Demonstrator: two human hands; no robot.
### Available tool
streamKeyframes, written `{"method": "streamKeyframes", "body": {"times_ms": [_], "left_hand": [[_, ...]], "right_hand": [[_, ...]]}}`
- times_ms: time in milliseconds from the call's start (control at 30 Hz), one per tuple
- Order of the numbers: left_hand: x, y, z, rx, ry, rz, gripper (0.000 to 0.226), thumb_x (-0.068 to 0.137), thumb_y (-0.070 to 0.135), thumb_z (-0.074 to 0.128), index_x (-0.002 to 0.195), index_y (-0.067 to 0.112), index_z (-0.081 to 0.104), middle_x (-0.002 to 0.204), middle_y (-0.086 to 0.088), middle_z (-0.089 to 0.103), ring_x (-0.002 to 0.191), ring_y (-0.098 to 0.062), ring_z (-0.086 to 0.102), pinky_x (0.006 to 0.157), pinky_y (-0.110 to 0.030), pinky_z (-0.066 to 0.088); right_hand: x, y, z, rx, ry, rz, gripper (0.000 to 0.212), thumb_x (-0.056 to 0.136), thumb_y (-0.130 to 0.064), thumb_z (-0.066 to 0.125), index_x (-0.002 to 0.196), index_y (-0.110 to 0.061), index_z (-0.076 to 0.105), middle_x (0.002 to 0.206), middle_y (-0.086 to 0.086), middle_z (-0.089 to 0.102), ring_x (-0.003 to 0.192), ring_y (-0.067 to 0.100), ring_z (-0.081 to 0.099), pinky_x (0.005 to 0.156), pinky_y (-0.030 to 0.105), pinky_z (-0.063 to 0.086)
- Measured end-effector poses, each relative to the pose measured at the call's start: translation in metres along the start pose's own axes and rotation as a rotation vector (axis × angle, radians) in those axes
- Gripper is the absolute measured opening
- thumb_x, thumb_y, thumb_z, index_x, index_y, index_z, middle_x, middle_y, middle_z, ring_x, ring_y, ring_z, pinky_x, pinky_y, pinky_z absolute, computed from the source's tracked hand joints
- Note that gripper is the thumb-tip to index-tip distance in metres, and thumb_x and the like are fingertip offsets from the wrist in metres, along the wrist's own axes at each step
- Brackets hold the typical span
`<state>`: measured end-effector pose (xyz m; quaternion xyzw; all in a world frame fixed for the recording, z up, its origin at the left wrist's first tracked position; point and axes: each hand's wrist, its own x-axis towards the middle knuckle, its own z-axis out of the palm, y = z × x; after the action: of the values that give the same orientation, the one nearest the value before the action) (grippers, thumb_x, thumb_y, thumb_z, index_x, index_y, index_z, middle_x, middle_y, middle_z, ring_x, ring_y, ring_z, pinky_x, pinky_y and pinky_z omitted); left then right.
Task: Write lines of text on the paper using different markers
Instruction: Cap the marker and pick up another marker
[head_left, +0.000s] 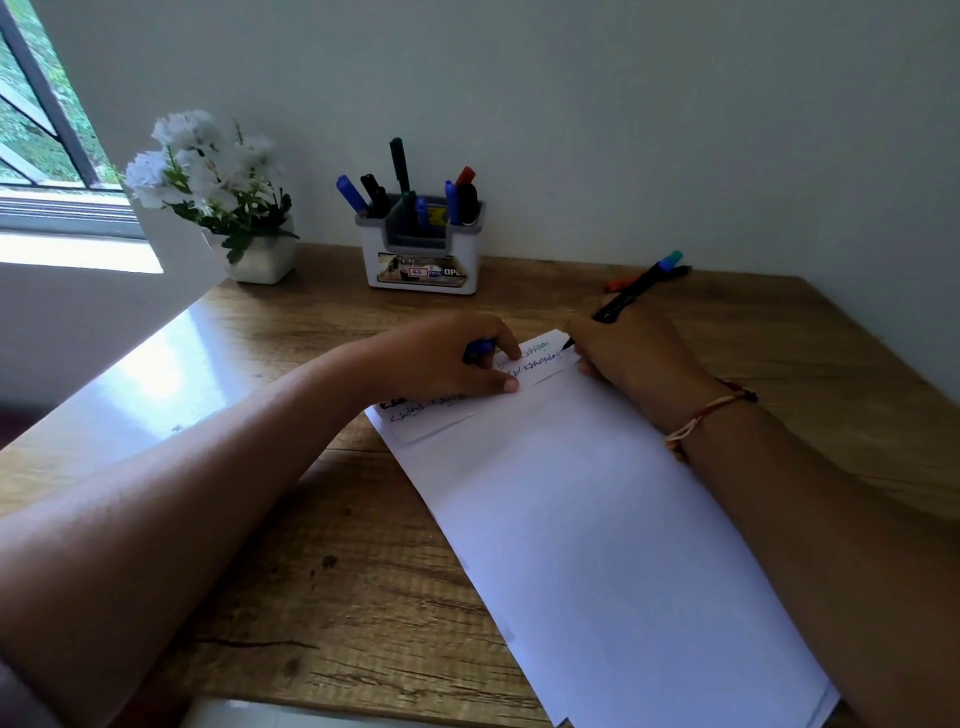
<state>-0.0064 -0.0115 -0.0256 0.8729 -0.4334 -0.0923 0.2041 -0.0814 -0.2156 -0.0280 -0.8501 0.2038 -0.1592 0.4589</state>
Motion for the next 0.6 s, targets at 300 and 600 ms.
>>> {"method": "streamKeyframes", "body": {"times_ms": [300,600], "left_hand": [[-0.002,-0.002,-0.001,-0.095,0.147,-0.048,0.049,0.087,0.041,0.072,0.129,0.028,0.05,0.101,0.019,0.055,0.094,-0.002,0.057,0.073,-0.011,0.044],[-0.004,0.003,-0.004,-0.225,0.256,-0.024,0.05,0.094,0.018,0.066,0.138,0.019,0.044,0.106,0.014,0.069,0.101,0.005,0.064,0.084,-0.007,0.047]], "right_hand": [[-0.011,-0.01,-0.006,0.271,-0.032,-0.232,0.021,0.089,-0.035,0.074,0.081,-0.017,0.066,0.067,-0.003,0.063,0.054,-0.001,0.057,0.048,0.017,0.047],[-0.016,-0.011,-0.003,0.454,-0.178,-0.185,0.03,0.092,-0.043,0.067,0.093,-0.015,0.076,0.071,-0.008,0.073,0.07,-0.001,0.067,0.06,0.018,0.053]]}}
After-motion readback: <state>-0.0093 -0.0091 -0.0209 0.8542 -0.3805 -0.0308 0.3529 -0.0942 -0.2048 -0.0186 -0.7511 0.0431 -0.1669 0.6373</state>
